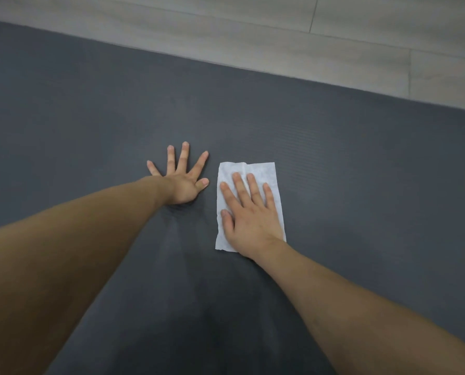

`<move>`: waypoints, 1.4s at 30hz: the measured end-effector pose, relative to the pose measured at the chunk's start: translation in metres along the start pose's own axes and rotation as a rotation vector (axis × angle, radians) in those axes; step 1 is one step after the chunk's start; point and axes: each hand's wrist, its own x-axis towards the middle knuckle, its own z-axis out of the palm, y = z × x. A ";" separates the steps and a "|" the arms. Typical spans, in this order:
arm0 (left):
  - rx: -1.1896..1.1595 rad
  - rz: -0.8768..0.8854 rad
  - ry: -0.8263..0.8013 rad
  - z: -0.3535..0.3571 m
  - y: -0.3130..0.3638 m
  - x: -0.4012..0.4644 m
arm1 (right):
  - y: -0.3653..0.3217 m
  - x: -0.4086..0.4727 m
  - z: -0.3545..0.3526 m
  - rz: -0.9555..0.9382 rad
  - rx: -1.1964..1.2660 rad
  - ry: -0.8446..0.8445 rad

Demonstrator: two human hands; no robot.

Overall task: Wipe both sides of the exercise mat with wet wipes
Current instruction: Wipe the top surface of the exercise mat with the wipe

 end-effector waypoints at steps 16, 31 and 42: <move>-0.092 0.229 0.293 0.009 -0.037 -0.006 | -0.019 -0.026 0.012 -0.001 -0.023 0.050; -0.125 0.281 0.526 0.046 -0.120 -0.020 | -0.105 0.066 0.013 -0.153 -0.061 0.012; 0.051 0.319 0.625 0.054 -0.002 -0.038 | 0.024 0.013 -0.003 0.094 0.010 0.075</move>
